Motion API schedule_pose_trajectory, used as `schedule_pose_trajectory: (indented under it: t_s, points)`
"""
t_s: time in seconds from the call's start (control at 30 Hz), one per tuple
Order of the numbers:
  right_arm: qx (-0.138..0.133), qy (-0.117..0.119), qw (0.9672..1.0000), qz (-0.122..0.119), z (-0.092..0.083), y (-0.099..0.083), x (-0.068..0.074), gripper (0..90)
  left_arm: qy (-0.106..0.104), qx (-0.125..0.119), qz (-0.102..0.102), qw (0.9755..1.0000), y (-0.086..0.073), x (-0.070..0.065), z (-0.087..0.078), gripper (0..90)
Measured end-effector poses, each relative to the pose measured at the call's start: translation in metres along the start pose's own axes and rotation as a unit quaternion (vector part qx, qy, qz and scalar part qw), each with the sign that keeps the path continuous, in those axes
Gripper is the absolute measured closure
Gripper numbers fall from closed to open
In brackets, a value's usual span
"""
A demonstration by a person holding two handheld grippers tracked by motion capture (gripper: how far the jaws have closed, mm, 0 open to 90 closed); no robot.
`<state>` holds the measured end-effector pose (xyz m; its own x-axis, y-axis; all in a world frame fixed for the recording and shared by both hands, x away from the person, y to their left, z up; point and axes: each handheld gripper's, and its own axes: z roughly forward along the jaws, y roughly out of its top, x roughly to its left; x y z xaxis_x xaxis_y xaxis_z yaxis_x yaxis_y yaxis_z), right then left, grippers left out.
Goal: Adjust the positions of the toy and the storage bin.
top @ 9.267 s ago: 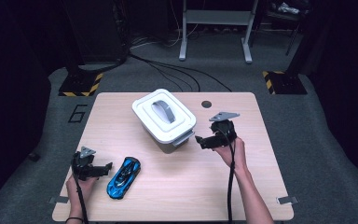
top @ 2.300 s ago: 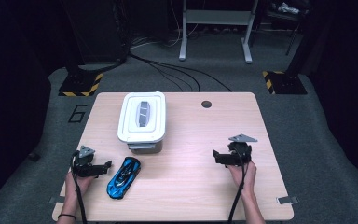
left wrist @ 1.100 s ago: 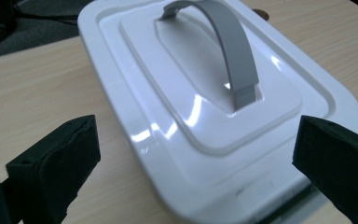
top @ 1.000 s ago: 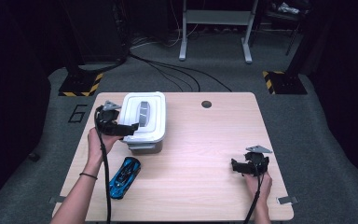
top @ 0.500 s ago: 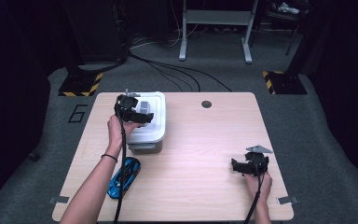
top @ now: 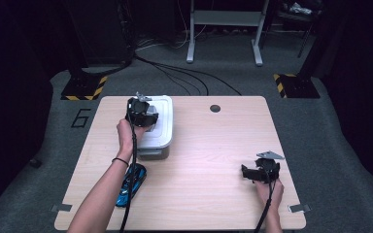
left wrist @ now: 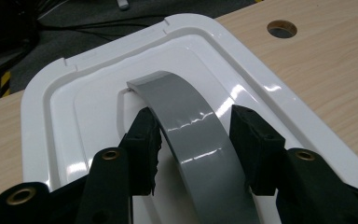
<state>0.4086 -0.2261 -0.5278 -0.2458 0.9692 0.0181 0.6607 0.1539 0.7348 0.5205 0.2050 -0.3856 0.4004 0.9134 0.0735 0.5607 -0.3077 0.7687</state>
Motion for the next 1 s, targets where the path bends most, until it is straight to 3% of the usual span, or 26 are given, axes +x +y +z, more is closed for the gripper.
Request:
schedule_pose_trajectory:
  t_s: [0.2,0.37,0.5,0.57,0.73,0.93,1.0]
  points:
    - [-0.001,0.002,1.0000,0.001,-0.0002,0.0000,-0.0002,7.8,-0.017,-0.007,0.000,0.9998,-0.0019,0.0001,0.0007,61.6]
    - [-0.002,0.003,1.0000,0.002,-0.0003,-0.0001,-0.0003,8.0,-0.039,-0.007,0.018,0.9990,-0.0003,-0.0050,0.0014,65.1]
    - [-0.003,0.004,1.0000,0.002,-0.0002,-0.0002,-0.0003,8.2,-0.082,-0.002,0.034,0.9960,0.0017,-0.0046,0.0027,66.8]
    - [-0.003,0.005,1.0000,0.002,-0.0003,-0.0002,-0.0003,8.3,-0.103,-0.002,0.033,0.9942,0.0017,-0.0026,0.0031,67.2]
    - [-0.003,0.004,1.0000,0.002,-0.0003,-0.0002,-0.0003,8.5,-0.128,0.004,0.030,0.9913,0.0005,0.0003,0.0005,67.4]
    - [-0.003,0.005,1.0000,0.002,-0.0004,-0.0002,-0.0003,8.8,-0.141,0.002,0.027,0.9896,-0.0031,0.0008,-0.0028,67.6]
    - [-0.003,0.004,1.0000,0.002,-0.0004,-0.0002,-0.0001,8.9,-0.152,0.003,0.030,0.9879,-0.0050,0.0007,-0.0049,67.6]
